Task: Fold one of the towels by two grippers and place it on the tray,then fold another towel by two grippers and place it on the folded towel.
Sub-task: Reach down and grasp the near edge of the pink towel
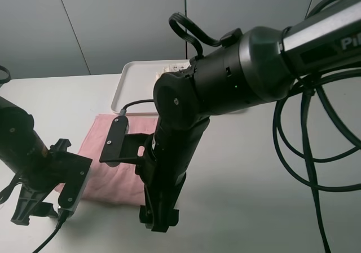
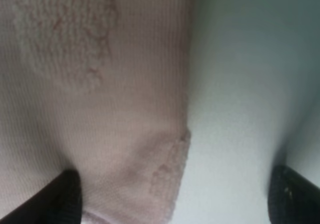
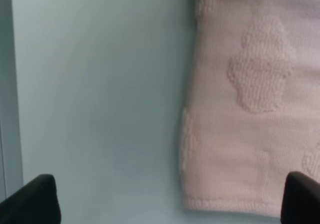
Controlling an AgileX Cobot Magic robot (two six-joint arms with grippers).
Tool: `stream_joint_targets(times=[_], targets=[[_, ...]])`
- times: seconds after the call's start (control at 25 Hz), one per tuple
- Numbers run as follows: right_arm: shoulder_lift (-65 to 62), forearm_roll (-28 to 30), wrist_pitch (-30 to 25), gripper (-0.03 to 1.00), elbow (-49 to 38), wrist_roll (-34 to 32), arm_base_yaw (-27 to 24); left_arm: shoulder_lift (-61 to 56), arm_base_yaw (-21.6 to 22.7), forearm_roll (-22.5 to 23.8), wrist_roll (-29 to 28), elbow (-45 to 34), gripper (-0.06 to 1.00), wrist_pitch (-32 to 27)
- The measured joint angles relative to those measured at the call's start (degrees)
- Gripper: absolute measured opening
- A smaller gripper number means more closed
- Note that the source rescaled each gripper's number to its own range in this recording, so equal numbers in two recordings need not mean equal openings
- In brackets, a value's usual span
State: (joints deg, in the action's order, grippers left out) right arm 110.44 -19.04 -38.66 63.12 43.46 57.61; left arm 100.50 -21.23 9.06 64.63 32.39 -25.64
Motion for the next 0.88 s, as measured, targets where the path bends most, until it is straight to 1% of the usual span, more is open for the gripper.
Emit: stream_joint_targets(times=[0.2,0.36,0.52,0.64,0.76,0.88], targets=[[1.8,0.0,0.5,0.95,0.0,0.6,0.0,0.0,0.0,0.0,0.0,0.0,0.97,0.2],[4.8,1.5,0.5,0.95,0.0,0.1,0.1,0.0,0.0,0.0,0.0,0.0,0.97,0.4],[5.7,5.0,0.5,0.95,0.8,-2.7,1.4,0.0,0.0,0.0,-0.1,0.0,0.97,0.7],[6.5,7.5,-0.1,0.95,2.3,-6.1,2.6,0.0,0.0,0.0,-0.1,0.0,0.97,0.9],[7.9,10.7,-2.0,0.95,4.3,-10.3,3.3,0.0,0.0,-0.1,-0.2,0.0,0.97,1.0],[9.6,12.4,-4.1,0.95,5.8,-14.2,3.5,0.1,0.0,-0.1,-0.2,0.0,0.97,1.1]])
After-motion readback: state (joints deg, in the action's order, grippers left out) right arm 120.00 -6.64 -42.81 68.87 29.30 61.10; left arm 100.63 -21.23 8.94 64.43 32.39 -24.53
